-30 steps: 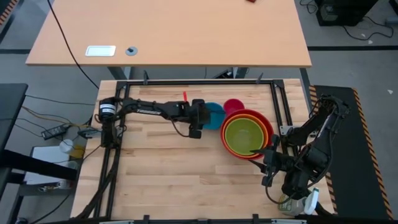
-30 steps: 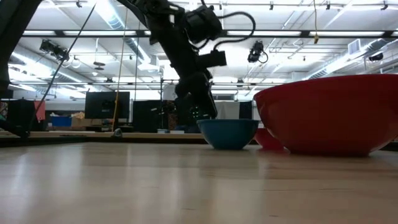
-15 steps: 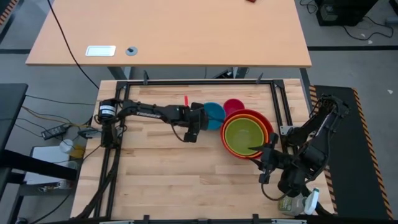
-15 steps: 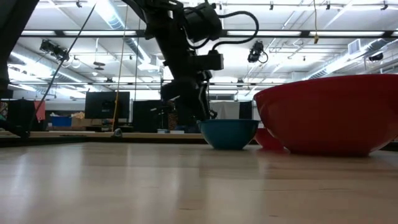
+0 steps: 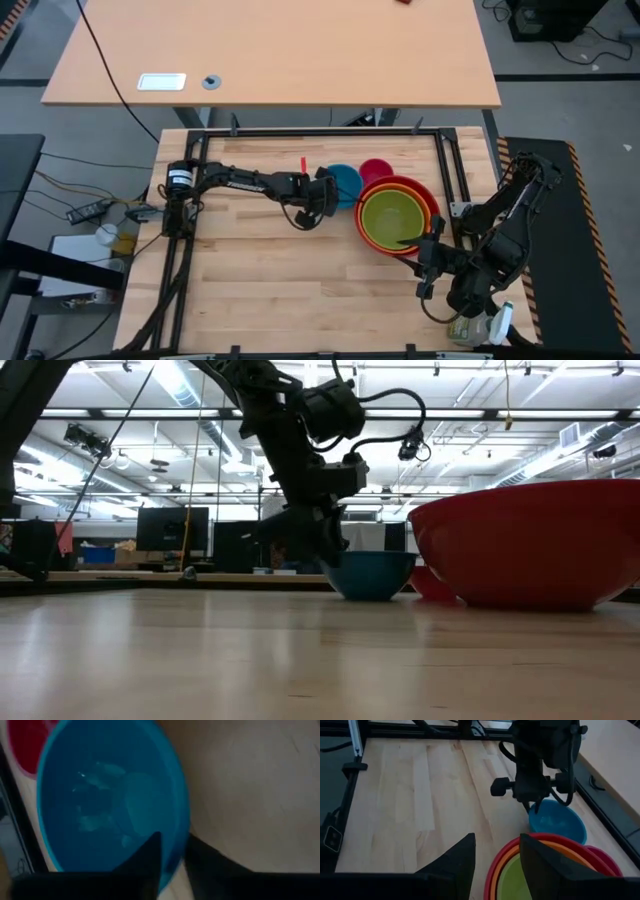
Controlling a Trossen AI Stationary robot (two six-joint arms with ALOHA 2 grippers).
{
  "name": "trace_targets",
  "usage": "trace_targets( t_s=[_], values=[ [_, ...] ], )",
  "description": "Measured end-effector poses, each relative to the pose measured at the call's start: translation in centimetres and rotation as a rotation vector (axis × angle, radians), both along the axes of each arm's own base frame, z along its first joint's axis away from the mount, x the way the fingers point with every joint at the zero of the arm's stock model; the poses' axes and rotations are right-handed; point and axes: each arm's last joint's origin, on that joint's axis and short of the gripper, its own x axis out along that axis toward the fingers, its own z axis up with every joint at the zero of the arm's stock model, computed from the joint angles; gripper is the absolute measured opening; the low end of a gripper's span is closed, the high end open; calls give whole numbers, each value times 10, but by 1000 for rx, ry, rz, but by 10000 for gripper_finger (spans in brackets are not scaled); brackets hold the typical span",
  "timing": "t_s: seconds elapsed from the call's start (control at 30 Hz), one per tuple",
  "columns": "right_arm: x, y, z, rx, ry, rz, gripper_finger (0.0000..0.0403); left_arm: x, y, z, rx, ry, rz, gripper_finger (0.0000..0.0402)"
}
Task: Nest bowls inside each other
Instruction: Stack the blue bowl into the green bowl
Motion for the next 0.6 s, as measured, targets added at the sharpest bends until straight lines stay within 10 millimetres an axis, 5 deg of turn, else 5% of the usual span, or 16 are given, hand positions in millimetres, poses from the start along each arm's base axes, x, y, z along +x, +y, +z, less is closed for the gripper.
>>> trace_targets(
  t_s=[0.1,0.23,0.6],
  values=[
    [0,0,0,0,-2,3,159,1,0,0,5,-6,-1,17],
    [1,1,1,-2,-6,11,159,3,-3,6,10,-11,-4,12],
    [2,3,1,28,-3,19,159,21,-19,81,229,-170,126,8]
  ],
)
